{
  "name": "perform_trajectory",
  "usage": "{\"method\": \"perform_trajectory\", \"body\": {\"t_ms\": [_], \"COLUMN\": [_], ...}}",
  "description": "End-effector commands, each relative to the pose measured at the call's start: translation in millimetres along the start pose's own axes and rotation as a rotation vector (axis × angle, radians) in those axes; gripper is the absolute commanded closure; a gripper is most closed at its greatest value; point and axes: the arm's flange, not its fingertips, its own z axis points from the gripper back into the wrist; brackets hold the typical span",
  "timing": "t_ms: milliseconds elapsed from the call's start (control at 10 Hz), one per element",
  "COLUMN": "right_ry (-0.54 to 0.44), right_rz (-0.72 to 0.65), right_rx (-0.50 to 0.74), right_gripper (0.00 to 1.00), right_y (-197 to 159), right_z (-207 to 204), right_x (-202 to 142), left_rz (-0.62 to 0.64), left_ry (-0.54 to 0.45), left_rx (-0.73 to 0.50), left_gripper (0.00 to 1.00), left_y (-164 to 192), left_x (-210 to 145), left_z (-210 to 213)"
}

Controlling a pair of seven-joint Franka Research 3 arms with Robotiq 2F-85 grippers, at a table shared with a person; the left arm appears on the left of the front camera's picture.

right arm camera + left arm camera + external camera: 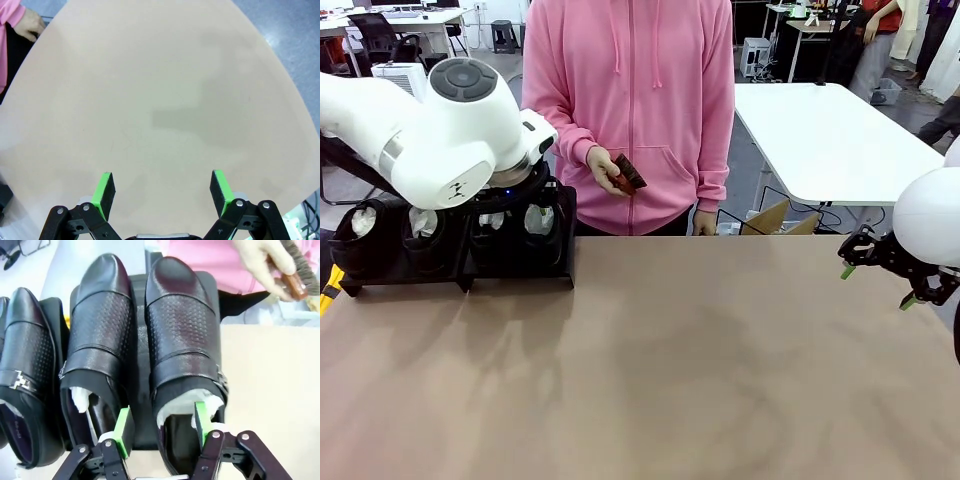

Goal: Organize the shoes by placing them on the stand.
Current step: Place the Shoe from the middle of the table onto the Shoes Stand.

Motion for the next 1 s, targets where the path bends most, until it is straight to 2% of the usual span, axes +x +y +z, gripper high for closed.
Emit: {"method": "perform_trajectory", "body": {"t_ms": [0, 900], "right_ry": [-0.007, -0.007], "right_rz": [0.011, 0.011], "right_rx": [0.000, 0.000], "right_gripper": [0.00, 0.00], "right_y": [0.2, 0.2], "right_z": [1.9, 1.9], "right_x": [0.1, 0.1], "left_rz": [0.008, 0.008], "left_ry": [0.011, 0.011], "left_rx": [-0.002, -0.002], "left_gripper": [0.36, 0.36], "left_y": [5.7, 5.7], "left_x": [1.0, 1.0], "left_z": [-12.8, -12.8]}}
